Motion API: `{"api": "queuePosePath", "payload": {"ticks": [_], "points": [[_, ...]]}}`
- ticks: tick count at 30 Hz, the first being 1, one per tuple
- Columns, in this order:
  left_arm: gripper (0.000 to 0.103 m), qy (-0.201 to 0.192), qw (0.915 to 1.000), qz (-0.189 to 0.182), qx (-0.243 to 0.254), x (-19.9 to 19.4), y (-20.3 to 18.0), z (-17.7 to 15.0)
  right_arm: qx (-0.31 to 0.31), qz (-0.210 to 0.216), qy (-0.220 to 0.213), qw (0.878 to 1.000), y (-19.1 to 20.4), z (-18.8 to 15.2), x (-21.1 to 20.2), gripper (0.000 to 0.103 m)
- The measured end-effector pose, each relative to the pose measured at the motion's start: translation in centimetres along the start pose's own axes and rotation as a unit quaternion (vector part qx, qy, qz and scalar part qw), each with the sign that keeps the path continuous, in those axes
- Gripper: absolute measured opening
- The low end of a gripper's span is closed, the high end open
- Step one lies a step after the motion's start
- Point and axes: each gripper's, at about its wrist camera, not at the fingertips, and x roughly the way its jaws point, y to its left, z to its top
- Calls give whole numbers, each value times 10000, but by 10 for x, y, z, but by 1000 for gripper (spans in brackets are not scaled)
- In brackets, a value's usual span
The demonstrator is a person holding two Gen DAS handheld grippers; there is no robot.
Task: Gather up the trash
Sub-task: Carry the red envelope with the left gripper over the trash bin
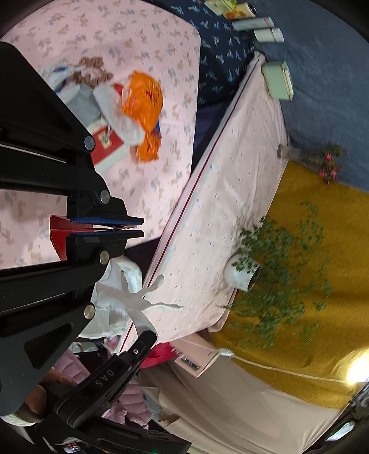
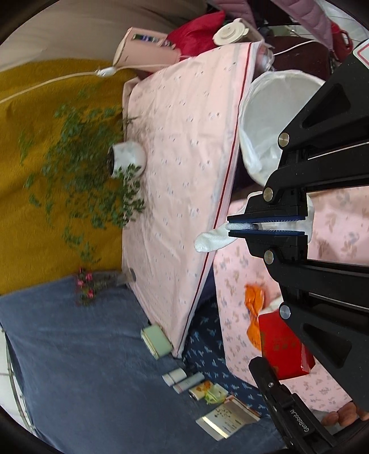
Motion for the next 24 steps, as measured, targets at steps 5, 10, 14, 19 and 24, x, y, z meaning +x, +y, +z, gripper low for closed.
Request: {"api": "queuePosePath", "payload": {"ticks": [5,10,14,19,24], "points": [[3,252,9991,-296,155,32,-37,-6,231,-260,130,9993,-37,-7,8,4],[3,494,9967,-589,280,62,-69,-10,359,-544,274,9975,-67,-15,17,4],[3,720,9932,-838,373,86,-94,-15,532,-704,360,9954,-91,-19,23,4],[13,929,9904,-986,280,108,-107,-22,690,-867,462,9928,-113,-24,28,6],[54,784,9947,-603,296,106,-101,-28,700,-818,534,9928,-113,-30,33,13]]}}
